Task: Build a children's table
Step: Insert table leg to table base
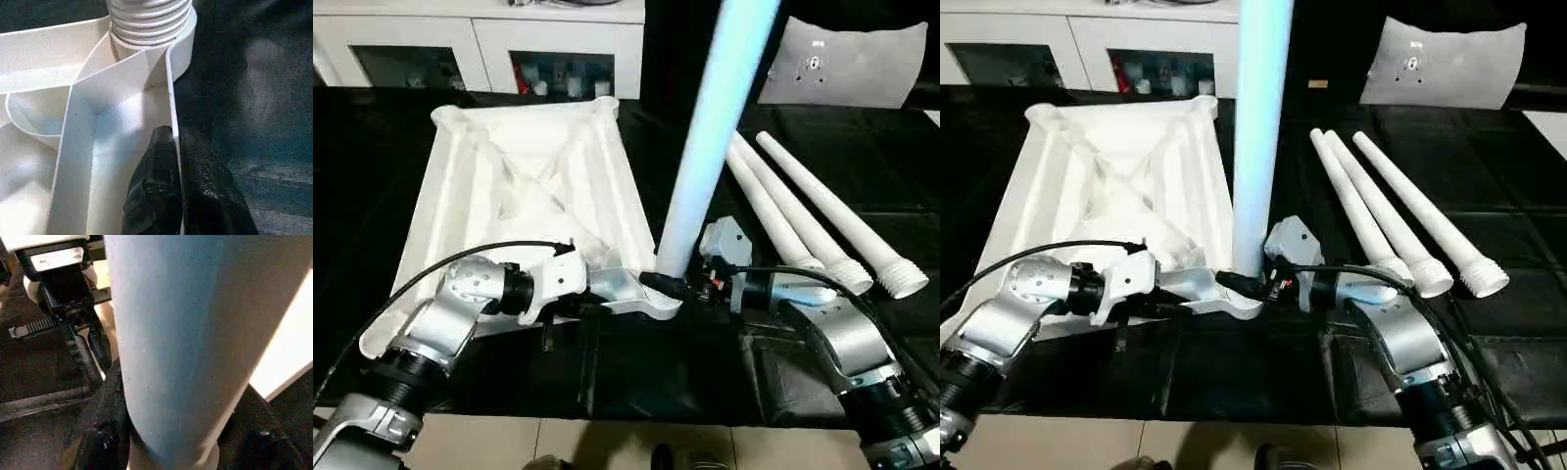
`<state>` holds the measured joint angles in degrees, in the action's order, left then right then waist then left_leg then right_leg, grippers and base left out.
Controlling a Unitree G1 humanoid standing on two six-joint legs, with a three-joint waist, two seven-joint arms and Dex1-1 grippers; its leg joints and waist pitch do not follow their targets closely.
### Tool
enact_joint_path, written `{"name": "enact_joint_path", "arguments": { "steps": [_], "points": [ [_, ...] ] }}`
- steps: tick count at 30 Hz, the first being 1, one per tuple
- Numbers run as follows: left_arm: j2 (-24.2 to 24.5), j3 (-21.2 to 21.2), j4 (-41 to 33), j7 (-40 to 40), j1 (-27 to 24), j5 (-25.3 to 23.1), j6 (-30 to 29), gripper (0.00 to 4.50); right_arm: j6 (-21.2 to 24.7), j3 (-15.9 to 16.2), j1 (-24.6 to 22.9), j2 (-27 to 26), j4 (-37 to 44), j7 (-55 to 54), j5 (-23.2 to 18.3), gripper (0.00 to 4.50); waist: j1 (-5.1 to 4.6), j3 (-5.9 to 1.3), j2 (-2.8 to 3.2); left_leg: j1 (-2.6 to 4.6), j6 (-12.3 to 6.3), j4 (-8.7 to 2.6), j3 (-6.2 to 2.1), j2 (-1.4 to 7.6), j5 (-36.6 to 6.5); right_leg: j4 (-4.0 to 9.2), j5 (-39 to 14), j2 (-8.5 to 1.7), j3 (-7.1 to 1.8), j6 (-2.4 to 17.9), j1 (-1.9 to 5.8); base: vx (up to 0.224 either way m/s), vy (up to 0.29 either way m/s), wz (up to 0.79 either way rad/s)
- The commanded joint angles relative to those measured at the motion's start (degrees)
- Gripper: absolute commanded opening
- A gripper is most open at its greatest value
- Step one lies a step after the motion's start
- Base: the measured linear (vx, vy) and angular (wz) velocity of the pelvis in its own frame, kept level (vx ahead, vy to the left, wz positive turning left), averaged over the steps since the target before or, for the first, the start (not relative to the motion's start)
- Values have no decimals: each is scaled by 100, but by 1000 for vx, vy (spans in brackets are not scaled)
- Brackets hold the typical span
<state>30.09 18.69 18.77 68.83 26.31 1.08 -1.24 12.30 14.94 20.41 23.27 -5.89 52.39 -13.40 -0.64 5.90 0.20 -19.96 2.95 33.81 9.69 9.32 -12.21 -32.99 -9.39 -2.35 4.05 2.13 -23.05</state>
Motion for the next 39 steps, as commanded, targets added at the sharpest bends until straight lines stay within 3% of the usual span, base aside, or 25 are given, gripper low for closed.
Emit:
{"name": "enact_joint_path", "arguments": {
  "steps": [1, 11, 20, 24, 26, 27, 29, 30, 31, 33, 34, 35, 39],
  "points": [
    [-59, 18, -195, 257, 253, 132, 255, 0, 497, 511, -325, 76, -621, 135, 340, 189, -7, -103, 41, 31, -300, -513, -211, 372, -1957, 635, -3653, -600, -360, 472, 115, 0, 0, 0],
    [-67, 68, -15, 406, 423, 121, 280, 0, 705, 710, -472, 68, -486, 416, 278, 189, 7, -42, 68, 17, -329, -569, -205, 399, -1750, 618, -3320, -637, -398, 657, 141, 0, 0, 0],
    [16, -95, -115, 315, 331, 148, 82, 0, 654, 627, -481, -59, -544, 198, 342, 189, 3, -2, 68, 29, -252, -608, -226, 423, -1944, 638, -3620, -665, -410, 627, 115, 0, 0, 0],
    [55, -300, -601, -88, -2, 174, -462, 0, 547, 391, -358, -306, -866, -504, 562, 189, -59, 29, 66, -2, -162, -623, -268, 416, -2132, 640, -3974, -680, -397, 551, 103, 0, 0, 0],
    [33, -472, -1014, -575, -288, 75, -905, 0, 565, 159, -267, -500, -1063, -1008, 583, 189, -108, 68, 75, 10, -157, -608, -278, 376, -2307, 715, -4492, -677, -376, 383, 54, 0, 0, 0],
    [-32, -585, -1400, -863, -512, 64, -1279, 0, 584, 31, -200, -611, -1175, -1311, 604, 189, -154, 64, 79, -3, -83, -610, -313, 396, -2347, 680, -4524, -705, -365, 405, 69, 0, 0, 0],
    [-179, -702, -1951, -1194, -796, 98, -1798, 0, 591, -107, -90, -755, -1338, -1643, 627, 189, -248, 72, 49, -38, -44, -636, -346, 407, -2458, 687, -4511, -687, -316, 379, 95, -13, 18, -9],
    [-258, -721, -2177, -1317, -899, 98, -1994, 0, 600, -151, -36, -811, -1411, -1757, 634, 189, -259, 73, 72, -60, -59, -635, -366, 403, -2472, 675, -4458, -696, -310, 389, 106, -27, 37, -18],
    [-430, -630, -2640, -1514, -1065, 38, -2364, 0, 572, -208, 111, -934, -1607, -1973, 682, 189, -297, 79, 70, -52, -60, -643, -359, 418, -2486, 674, -4333, -696, -330, 439, 90, 0, 0, 0],
    [-547, -531, -2852, -1648, -1105, 4, -2588, 0, 537, -219, 215, -1009, -1740, -2087, 718, 189, -344, 94, 19, 3, -144, -609, -317, 383, -2521, 724, -4446, -675, -343, 439, 26, 0, 0, 0],
    [-708, -421, -2983, -1784, -1090, -16, -2775, 0, 525, -230, 329, -1096, -1861, -2183, 727, 189, -324, 99, 33, 27, -202, -579, -299, 346, -2454, 766, -4623, -677, -351, 360, -1, 0, 0, 0],
    [-815, -344, -3028, -1879, -1051, -46, -2874, 0, 526, -221, 398, -1160, -1924, -2192, 716, 189, -332, 71, -19, 0, -256, -569, -286, 344, -2241, 751, -4486, -682, -373, 397, 23, 0, 0, 0],
    [-953, -237, -3018, -2091, -940, -188, -3022, 0, 482, -115, 494, -1261, -1996, -2131, 744, 189, -310, 69, -19, -36, -313, -597, -272, 372, -2056, 697, -3997, -657, -370, 498, 57, 0, 0, 0]
  ]
}}
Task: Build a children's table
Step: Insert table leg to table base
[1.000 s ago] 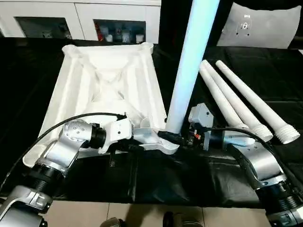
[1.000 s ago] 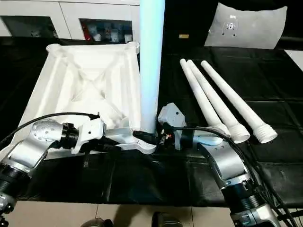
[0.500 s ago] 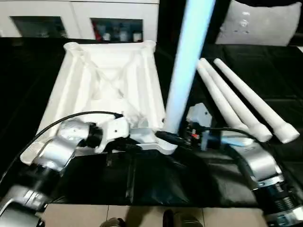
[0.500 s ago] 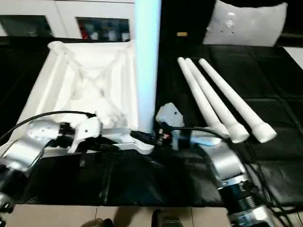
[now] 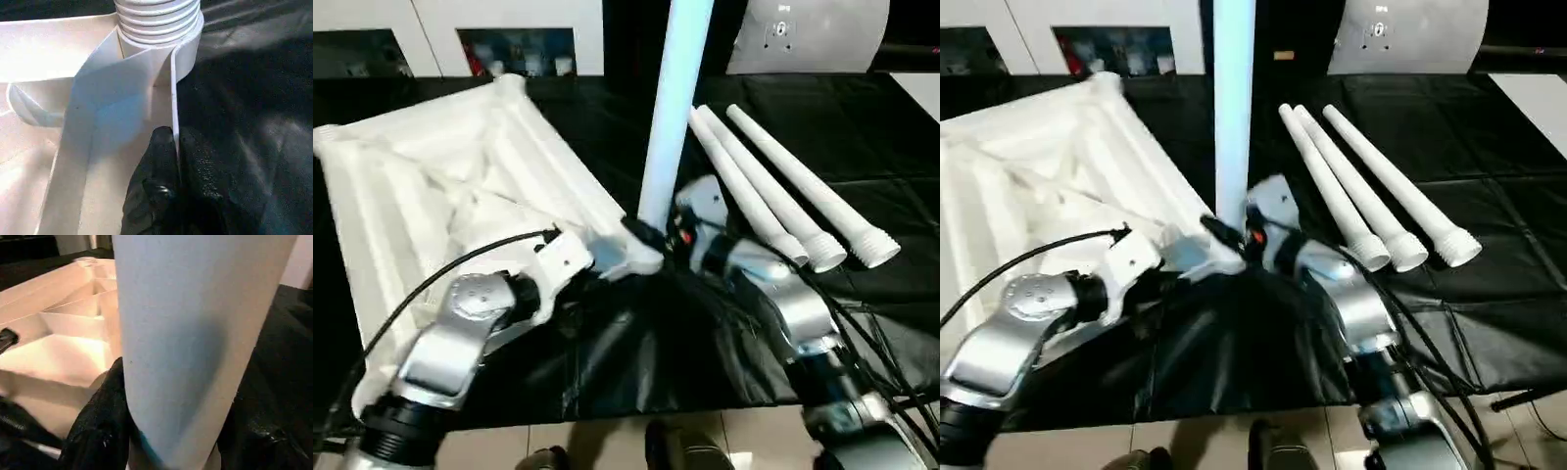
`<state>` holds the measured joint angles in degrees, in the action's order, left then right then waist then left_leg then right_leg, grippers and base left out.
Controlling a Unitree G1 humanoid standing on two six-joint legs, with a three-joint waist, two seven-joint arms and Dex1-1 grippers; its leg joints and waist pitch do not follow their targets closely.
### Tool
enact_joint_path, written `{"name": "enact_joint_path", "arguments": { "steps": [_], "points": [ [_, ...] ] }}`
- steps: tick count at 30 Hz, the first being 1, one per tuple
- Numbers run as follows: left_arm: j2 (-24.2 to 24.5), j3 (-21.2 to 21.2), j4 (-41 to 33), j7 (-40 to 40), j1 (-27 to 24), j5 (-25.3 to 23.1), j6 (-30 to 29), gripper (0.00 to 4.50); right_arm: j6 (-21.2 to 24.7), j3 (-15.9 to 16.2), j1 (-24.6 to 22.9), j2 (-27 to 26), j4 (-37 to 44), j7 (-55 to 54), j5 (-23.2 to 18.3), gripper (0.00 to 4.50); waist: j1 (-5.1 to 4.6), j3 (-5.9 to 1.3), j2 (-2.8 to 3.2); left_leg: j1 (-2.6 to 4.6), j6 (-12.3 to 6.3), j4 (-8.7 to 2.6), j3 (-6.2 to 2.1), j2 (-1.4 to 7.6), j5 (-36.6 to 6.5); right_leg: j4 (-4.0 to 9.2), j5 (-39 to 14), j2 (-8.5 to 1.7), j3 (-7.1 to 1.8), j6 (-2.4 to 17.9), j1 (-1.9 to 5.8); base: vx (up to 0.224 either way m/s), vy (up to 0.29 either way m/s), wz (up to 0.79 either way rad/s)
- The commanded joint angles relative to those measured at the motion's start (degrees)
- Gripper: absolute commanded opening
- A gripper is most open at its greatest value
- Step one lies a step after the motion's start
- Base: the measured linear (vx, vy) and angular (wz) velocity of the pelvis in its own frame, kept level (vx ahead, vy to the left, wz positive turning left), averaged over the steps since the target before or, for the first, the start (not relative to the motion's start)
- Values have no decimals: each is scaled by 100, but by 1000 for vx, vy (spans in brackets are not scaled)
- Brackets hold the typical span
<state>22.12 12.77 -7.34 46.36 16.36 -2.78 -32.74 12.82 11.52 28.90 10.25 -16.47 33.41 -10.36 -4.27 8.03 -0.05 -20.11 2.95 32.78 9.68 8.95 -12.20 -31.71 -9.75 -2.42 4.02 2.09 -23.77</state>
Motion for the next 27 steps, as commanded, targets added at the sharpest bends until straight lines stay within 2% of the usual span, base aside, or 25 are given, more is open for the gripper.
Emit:
{"name": "enact_joint_path", "arguments": {
  "steps": [1, 7, 10, 11, 13, 15, 19, 22, 23, 25, 27],
  "points": [
    [-112, 376, -374, 97, 110, 85, 95, 0, 425, 232, -356, -18, -963, -213, 388, 189, 65, -171, 10, -13, -338, -487, -254, 418, -1975, 554, -3757, -654, -391, 553, 136, 0, 0, 0],
    [-93, 408, -471, -82, 148, -23, -203, 0, 228, 137, -332, -147, -1140, -394, 385, 189, 74, -194, 32, -39, -357, -487, -226, 441, -1736, 485, -3137, -658, -402, 828, 178, 0, 0, 0],
    [-141, 378, -440, -230, 180, -86, -384, 0, 158, -69, -258, -276, -1286, -447, 230, 189, 75, -189, 41, -21, -344, -481, -225, 429, -1788, 493, -3208, -649, -391, 856, 181, 0, 0, 0],
    [-164, 354, -419, -283, 205, -93, -477, 0, 140, -78, -243, -285, -1305, -443, 226, 224, 76, -185, 44, -15, -337, -477, -226, 429, -1811, 500, -3235, -649, -392, 851, 177, 0, 0, 0],
    [-225, 286, -321, -424, 272, -140, -547, 0, 86, -71, -234, -287, -1323, -438, 250, 262, 79, -189, 42, -12, -322, -477, -227, 427, -1821, 501, -3247, -641, -387, 844, 182, 0, 0, 0],
    [-234, 251, -221, -483, 320, -165, -543, 0, 49, -90, -241, -289, -1317, -430, 238, 269, 93, -198, 49, 3, -321, -469, -215, 427, -1798, 506, -3186, -638, -391, 852, 175, 0, 0, 0],
    [-123, 262, 66, -549, 447, -238, -303, 0, -99, -146, -329, -249, -1261, -343, 252, 313, 193, -262, 74, 4, -387, -456, -167, 447, -1381, 411, -2189, -614, -404, 1137, 233, 0, 0, 0],
    [-61, 277, 209, -491, 512, -211, -132, 0, -269, -121, -414, -168, -1188, -264, 312, 340, 237, -288, 85, -14, -467, -420, -136, 421, -1116, 384, -1808, -620, -411, 1275, 270, 0, 0, 0],
    [28, 325, 397, -358, 570, -207, 110, 0, -209, -178, -572, -91, -915, -69, 135, 352, 266, -300, 60, -28, -536, -403, -119, 405, -995, 382, -1679, -607, -412, 1286, 292, 0, 0, 0],
    [63, 332, 453, -303, 595, -197, 178, 0, -278, -233, -664, -63, -775, -77, 93, 364, 326, -302, 65, -26, -618, -411, -121, 424, -855, 360, -1671, -610, -399, 1250, 301, 0, 0, 0],
    [98, 325, 522, -267, 631, -182, 242, 0, -327, -318, -783, -25, -576, -24, 8, 385, 343, -311, 93, -20, -605, -404, -120, 416, -851, 366, -1783, -615, -395, 1232, 304, 0, 0, 0]
  ]
}}
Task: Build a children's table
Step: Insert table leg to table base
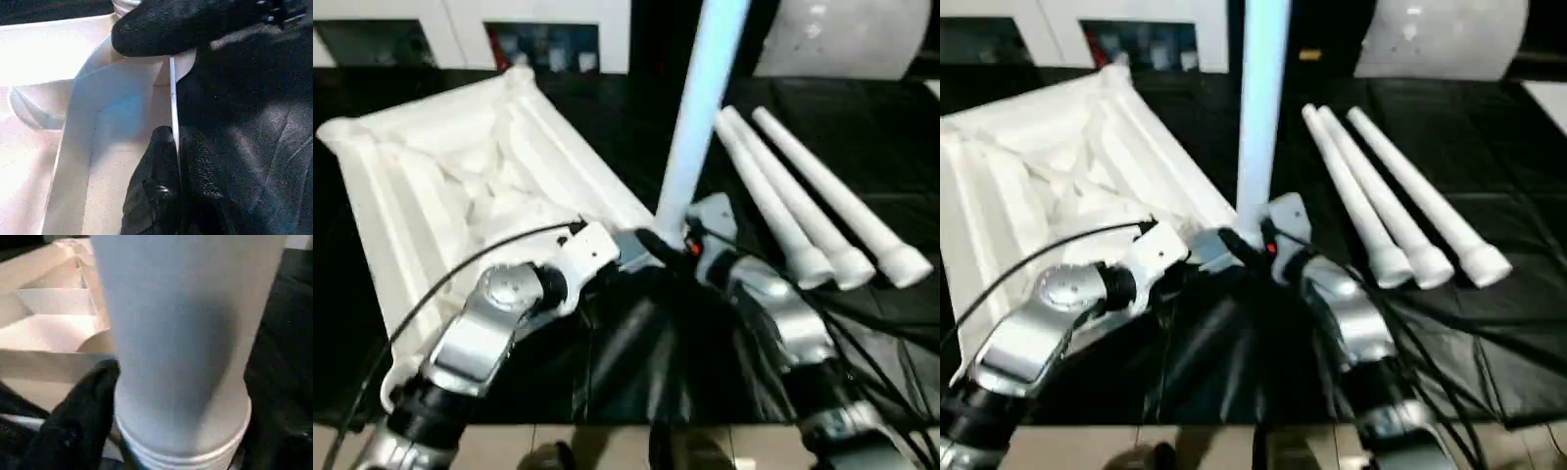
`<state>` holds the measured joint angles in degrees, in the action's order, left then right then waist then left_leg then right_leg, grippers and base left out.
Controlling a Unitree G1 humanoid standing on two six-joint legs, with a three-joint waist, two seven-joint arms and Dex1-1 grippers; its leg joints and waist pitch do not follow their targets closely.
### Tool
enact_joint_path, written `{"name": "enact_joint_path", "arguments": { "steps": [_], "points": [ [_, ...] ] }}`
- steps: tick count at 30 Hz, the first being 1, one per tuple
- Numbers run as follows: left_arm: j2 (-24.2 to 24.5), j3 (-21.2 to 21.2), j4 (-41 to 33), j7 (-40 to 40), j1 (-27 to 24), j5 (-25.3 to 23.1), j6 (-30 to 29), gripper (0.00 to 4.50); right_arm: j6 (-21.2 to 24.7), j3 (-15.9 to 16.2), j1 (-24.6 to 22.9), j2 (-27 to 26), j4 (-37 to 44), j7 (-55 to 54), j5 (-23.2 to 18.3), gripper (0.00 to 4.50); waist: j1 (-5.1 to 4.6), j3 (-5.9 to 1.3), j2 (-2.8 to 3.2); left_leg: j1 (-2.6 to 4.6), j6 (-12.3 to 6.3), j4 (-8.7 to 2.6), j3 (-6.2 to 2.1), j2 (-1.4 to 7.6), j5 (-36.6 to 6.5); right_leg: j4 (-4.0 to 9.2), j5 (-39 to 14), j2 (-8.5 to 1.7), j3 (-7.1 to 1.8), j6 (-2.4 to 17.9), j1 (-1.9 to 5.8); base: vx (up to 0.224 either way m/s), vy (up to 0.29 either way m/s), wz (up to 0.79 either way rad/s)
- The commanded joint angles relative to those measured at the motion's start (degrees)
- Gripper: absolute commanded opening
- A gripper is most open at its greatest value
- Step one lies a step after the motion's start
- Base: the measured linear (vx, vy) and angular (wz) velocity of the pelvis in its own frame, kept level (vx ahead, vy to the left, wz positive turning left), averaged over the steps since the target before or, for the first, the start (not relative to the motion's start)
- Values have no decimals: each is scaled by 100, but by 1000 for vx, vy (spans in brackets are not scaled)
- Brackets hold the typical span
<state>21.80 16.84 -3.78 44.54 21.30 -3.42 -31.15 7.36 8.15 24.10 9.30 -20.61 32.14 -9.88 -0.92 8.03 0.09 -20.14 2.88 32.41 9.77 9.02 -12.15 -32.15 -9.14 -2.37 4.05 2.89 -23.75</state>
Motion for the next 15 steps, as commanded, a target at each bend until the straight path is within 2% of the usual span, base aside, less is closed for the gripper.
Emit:
{"name": "enact_joint_path", "arguments": {
  "steps": [1, 3, 5, 7, 8, 9, 10, 11, 13, 15],
  "points": [
    [129, -81, 166, -85, 136, -118, 83, 0, 219, 19, -302, 70, -162, 102, -40, 395, 21, -324, 65, -14, -593, -365, -127, 413, -803, 407, -1814, -616, -398, 1139, 312, 0, 0, 0],
    [206, -36, 256, 9, 172, -118, 195, 0, 193, -66, -416, 129, 31, 169, -133, 409, 30, -325, 99, -20, -604, -361, -128, 411, -701, 391, -1696, -601, -390, 1169, 320, 0, 0, 0],
    [304, 38, 375, 111, 205, -123, 346, 0, 33, -91, -561, 262, 275, 299, -131, 423, 39, -340, 90, -27, -626, -349, -127, 403, -637, 379, -1563, -584, -379, 1174, 334, 0, 0, 0],
    [350, 71, 456, 153, 225, -127, 451, 0, 80, -112, -639, 318, 425, 398, -195, 443, 30, -354, 96, -31, -667, -338, -124, 399, -567, 361, -1361, -577, -373, 1250, 348, 0, 0, 0],
    [355, 74, 469, 161, 228, -127, 468, 0, 94, -114, -651, 328, 450, 413, -206, 443, 19, -373, 80, -58, -691, -327, -132, 397, -460, 322, -1169, -586, -377, 1301, 381, 0, 0, 0],
    [390, 92, 559, 216, 248, -125, 586, 0, 191, -127, -730, 394, 623, 515, -280, 443, 17, -380, 91, -58, -721, -324, -136, 393, -415, 322, -1113, -577, -369, 1316, 380, 0, 0, 0],
    [539, 176, 829, 516, 300, -109, 984, 0, 117, -260, -877, 732, 996, 744, -338, 443, 13, -382, 91, -61, -798, -310, -128, 389, -361, 329, -1061, -571, -362, 1290, 380, 0, 0, 0],
    [567, 198, 881, 584, 313, -103, 1065, 0, 70, -291, -881, 791, 1020, 763, -326, 443, 31, -403, 84, -53, -856, -296, -131, 389, -298, 309, -1011, -575, -363, 1243, 395, 0, 0, 0],
    [651, 256, 976, 730, 336, -90, 1245, 0, 122, -355, -892, 942, 1117, 981, -467, 443, 37, -391, 104, -42, -899, -295, -125, 394, -289, 313, -1053, -581, -356, 1278, 382, 0, 0, 0],
    [738, 302, 1026, 907, 339, -39, 1333, 0, 109, -375, -899, 1102, 1196, 1194, -537, 443, 40, -394, 94, -43, -914, -289, -121, 389, -296, 319, -1101, -577, -352, 1273, 388, 0, 0, 0]
  ]
}}
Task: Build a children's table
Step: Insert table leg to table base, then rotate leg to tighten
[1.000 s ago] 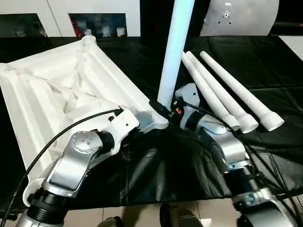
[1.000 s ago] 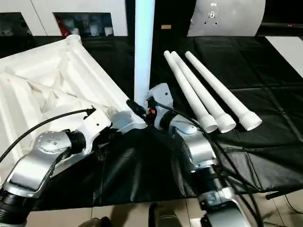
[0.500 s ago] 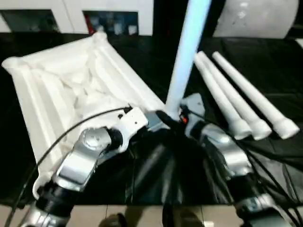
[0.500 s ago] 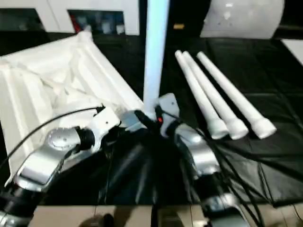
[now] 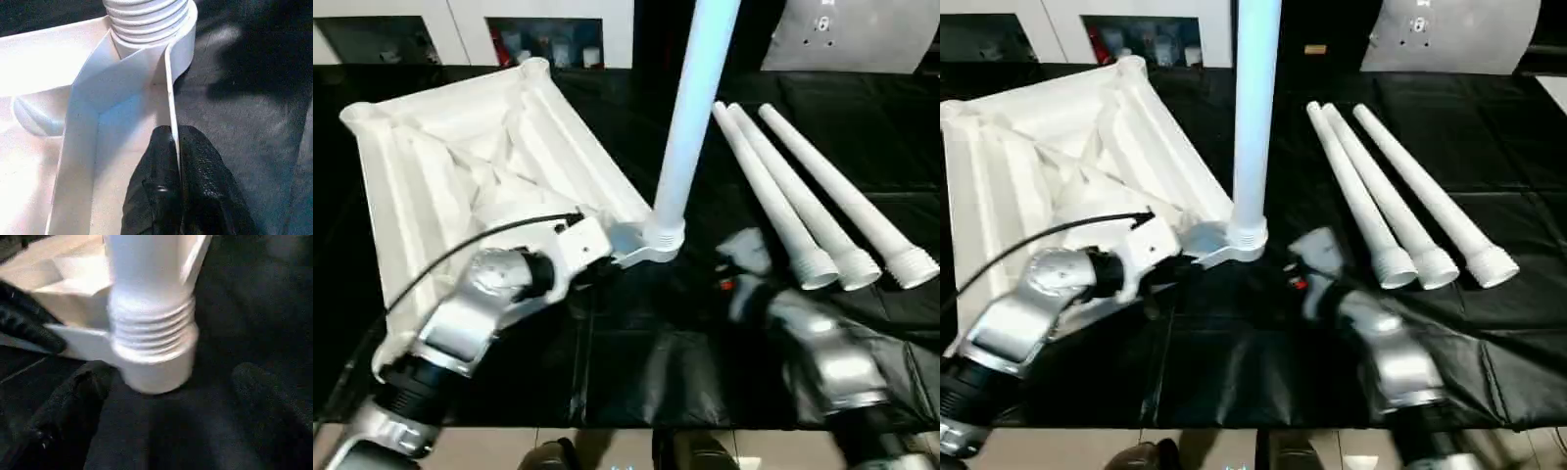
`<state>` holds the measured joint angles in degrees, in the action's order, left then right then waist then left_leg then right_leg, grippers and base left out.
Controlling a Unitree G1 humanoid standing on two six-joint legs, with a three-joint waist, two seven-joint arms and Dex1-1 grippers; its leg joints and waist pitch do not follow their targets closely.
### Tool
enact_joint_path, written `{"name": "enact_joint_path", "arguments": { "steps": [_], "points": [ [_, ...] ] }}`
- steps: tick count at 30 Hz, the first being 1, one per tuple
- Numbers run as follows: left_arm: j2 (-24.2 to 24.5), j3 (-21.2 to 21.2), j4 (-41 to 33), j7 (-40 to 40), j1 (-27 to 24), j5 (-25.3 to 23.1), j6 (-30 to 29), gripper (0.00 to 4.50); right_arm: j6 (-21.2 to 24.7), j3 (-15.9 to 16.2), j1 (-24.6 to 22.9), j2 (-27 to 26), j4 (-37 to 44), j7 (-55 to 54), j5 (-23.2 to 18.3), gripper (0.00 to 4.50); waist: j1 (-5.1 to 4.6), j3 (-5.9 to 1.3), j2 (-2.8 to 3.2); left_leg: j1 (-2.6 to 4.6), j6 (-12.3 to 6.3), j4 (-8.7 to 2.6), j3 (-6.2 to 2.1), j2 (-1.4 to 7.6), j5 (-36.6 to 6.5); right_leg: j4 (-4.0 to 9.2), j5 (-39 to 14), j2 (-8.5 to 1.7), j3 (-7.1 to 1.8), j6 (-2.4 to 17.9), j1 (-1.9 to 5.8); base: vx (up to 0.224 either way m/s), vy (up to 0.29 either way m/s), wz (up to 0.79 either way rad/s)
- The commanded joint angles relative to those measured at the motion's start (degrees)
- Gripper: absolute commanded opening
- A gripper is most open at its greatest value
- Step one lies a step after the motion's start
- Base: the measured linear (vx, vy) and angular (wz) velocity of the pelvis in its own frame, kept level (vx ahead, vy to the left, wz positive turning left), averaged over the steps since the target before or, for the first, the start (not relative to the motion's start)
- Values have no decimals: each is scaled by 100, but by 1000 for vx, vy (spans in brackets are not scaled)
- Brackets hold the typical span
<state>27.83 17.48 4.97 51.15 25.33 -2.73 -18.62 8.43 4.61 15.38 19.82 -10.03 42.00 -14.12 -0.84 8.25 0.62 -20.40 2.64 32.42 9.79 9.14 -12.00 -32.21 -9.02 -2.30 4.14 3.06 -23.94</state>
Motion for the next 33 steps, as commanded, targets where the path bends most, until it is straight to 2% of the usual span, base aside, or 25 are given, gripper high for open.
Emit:
{"name": "enact_joint_path", "arguments": {
  "steps": [1, 2, 4, 5, 7, 9, 10, 13, 14, 17, 20, 23, 25, 29, 30, 33],
  "points": [
    [230, 293, 190, 458, -65, -57, 239, 0, -45, -24, -11, 215, 162, 429, -137, 443, 38, -430, 40, -28, -900, -280, -126, 374, -241, 300, -1036, -586, -362, 1278, 421, 0, 0, 0],
    [280, 323, 205, 576, -67, -34, 329, 0, -73, -23, 4, 302, 162, 548, -142, 443, 40, -458, 30, -22, -952, -265, -126, 378, -150, 276, -885, -588, -364, 1318, 429, 0, 0, 0],
    [334, 349, 235, 689, -64, -24, 468, 0, -52, -38, 26, 411, 192, 697, -164, 443, 48, -471, 41, -14, -1038, -248, -120, 382, 12, 249, -655, -577, -361, 1392, 422, 0, 0, 0],
    [385, 384, 285, 828, -50, -9, 596, 0, -2, -27, 66, 552, 242, 912, -233, 443, 55, -491, 24, -14, -1095, -237, -119, 389, 105, 225, -516, -573, -357, 1435, 429, 0, 0, 0],
    [445, 446, 378, 1037, -17, 5, 905, 0, 124, 59, 120, 746, 356, 1292, -339, 443, 86, -489, 33, -8, -1199, -225, -125, 381, 111, 226, -513, -569, -345, 1450, 433, 0, 0, 0],
    [471, 480, 409, 1210, -14, 66, 1090, 0, 161, 168, 136, 836, 440, 1510, -340, 443, 113, -488, 33, 2, -1211, -220, -121, 399, 121, 213, -520, -577, -350, 1458, 425, 0, 0, 0],
    [480, 509, 418, 1279, -2, 82, 1162, 0, 162, 229, 157, 852, 451, 1583, -321, 443, 122, -507, 0, 7, -1204, -213, -112, 400, 97, 207, -565, -586, -354, 1452, 430, 0, 0, 0],
    [471, 583, 363, 1501, 6, 155, 1301, 0, 142, 389, 321, 803, 284, 1605, -172, 443, 154, -489, 13, 15, -1055, -215, -109, 401, -47, 232, -906, -591, -358, 1433, 412, 0, 0, 0],
    [467, 593, 347, 1531, 4, 168, 1309, 0, 139, 405, 351, 788, 246, 1595, -149, 443, 164, -493, -13, 20, -968, -214, -102, 396, -118, 232, -1036, -598, -371, 1421, 410, 0, 0, 0],
    [422, 626, 261, 1656, -30, 252, 1350, 0, 199, 482, 511, 705, 106, 1672, -132, 443, 192, -485, 5, 35, -754, -221, -103, 398, -312, 247, -1346, -592, -378, 1360, 404, 0, 0, 0],
    [414, 642, 283, 1664, -37, 223, 1415, 0, 263, 539, 585, 654, 59, 1759, -133, 443, 233, -496, 7, 45, -679, -217, -103, 403, -376, 250, -1414, -588, -382, 1288, 405, 0, 0, 0],
    [405, 644, 309, 1684, -26, 220, 1436, 0, 307, 546, 639, 631, 2, 1798, -177, 443, 242, -520, -2, 34, -677, -205, -106, 398, -260, 217, -1188, -587, -383, 1314, 415, 0, 0, 0],
    [420, 647, 320, 1696, -32, 207, 1463, 0, 302, 577, 679, 619, -59, 1843, -185, 418, 242, -533, -11, 19, -719, -193, -104, 386, -153, 195, -1002, -580, -383, 1344, 424, 0, 0, 0],
    [447, 651, 339, 1713, -39, 206, 1500, 0, 311, 621, 717, 631, -123, 1960, -204, 385, 247, -536, -10, 6, -766, -182, -100, 372, -110, 194, -1006, -580, -376, 1333, 432, 0, 0, 0],
    [449, 650, 344, 1712, -42, 206, 1507, 0, 321, 613, 708, 639, -113, 1984, -207, 374, 250, -542, -26, 5, -783, -177, -98, 371, -56, 184, -952, -574, -380, 1322, 436, 0, 0, 0],
    [450, 649, 356, 1711, -48, 197, 1519, 0, 368, 593, 692, 653, -87, 2050, -217, 353, 253, -556, -15, 4, -845, -168, -105, 378, 25, 165, -827, -572, -369, 1350, 436, 0, 0, 0]
  ]
}}
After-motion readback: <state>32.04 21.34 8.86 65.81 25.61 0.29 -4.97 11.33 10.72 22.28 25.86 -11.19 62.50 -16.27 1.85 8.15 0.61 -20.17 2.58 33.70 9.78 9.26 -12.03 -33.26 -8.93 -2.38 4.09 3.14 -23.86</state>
